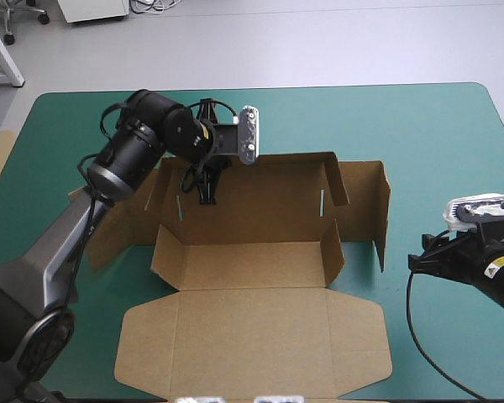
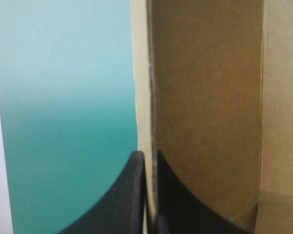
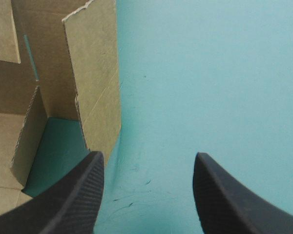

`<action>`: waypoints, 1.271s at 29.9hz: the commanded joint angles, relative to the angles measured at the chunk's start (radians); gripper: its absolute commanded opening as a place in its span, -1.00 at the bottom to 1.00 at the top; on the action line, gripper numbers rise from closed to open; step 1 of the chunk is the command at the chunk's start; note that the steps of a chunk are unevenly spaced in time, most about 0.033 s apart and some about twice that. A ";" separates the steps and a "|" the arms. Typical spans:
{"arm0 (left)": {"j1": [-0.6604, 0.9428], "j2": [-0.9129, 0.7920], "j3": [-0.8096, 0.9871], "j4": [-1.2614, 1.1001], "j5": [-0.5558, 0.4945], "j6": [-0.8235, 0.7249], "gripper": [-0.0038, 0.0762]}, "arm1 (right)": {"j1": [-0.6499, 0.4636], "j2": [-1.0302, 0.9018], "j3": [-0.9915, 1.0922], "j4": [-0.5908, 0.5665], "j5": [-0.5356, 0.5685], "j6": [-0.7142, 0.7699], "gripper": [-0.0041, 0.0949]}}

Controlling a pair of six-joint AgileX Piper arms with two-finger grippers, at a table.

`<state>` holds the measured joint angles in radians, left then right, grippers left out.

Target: Fold the box

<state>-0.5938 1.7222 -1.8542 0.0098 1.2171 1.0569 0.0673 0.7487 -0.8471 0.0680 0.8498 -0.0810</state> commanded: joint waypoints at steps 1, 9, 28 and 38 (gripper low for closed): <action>-0.072 -0.113 0.073 0.098 -0.076 -0.120 -0.93 | -0.005 0.000 -0.079 -0.044 -0.037 0.062 0.11; -0.133 -0.251 0.273 0.126 -0.206 -0.308 -0.93 | -0.005 0.080 -0.267 -0.051 0.080 0.074 0.11; -0.344 -0.356 0.537 0.446 -0.326 -0.708 -0.93 | -0.018 0.516 -0.690 0.038 0.185 -0.036 0.11; -0.344 -0.356 0.635 0.635 -0.369 -0.799 -0.93 | -0.207 0.701 -0.832 0.429 0.255 -0.198 0.11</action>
<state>-0.9314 1.3866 -1.2353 0.6252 0.8324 0.3284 -0.1063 1.4380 -1.6422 0.3637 1.1132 -0.2191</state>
